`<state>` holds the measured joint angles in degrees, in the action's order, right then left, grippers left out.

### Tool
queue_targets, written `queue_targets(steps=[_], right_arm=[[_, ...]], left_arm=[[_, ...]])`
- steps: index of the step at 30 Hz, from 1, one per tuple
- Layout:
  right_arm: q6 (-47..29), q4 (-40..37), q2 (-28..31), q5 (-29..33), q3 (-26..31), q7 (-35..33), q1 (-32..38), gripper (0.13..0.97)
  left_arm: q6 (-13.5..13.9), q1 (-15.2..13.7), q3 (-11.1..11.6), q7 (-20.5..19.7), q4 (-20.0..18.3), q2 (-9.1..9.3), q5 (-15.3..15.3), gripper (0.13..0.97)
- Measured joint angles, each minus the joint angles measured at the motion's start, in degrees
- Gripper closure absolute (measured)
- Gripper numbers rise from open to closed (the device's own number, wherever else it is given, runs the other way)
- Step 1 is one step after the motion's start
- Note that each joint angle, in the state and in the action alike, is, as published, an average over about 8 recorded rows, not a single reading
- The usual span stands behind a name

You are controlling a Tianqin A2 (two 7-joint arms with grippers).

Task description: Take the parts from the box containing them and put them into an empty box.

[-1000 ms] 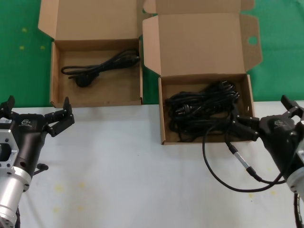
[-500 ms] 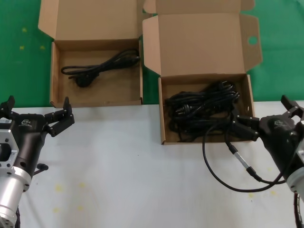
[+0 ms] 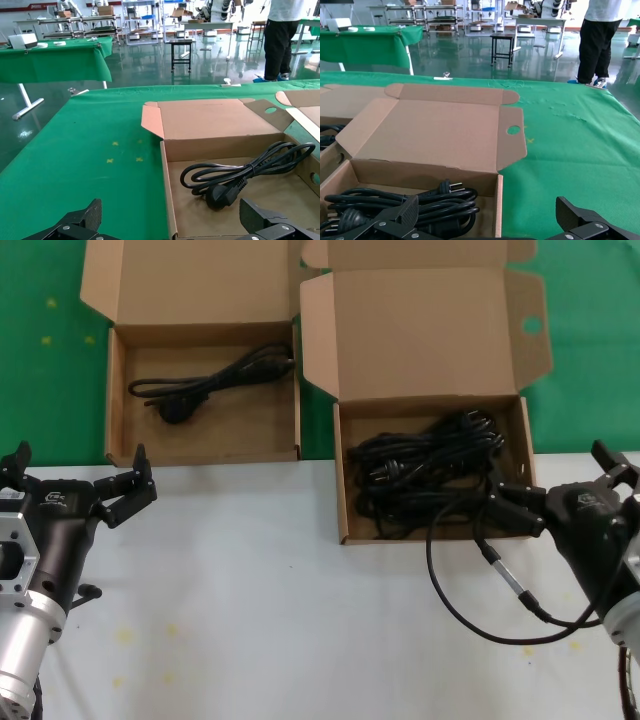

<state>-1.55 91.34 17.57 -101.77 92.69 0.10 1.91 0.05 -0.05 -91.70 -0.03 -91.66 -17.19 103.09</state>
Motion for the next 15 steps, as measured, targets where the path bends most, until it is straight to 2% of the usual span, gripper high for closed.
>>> queue_targets(steps=[15], right_arm=[[0.00,0.00,0.00,0.00,0.00,0.00,0.00,0.129]], left_arm=[[0.00,0.00,0.00,0.00,0.00,0.00,0.00,0.132]])
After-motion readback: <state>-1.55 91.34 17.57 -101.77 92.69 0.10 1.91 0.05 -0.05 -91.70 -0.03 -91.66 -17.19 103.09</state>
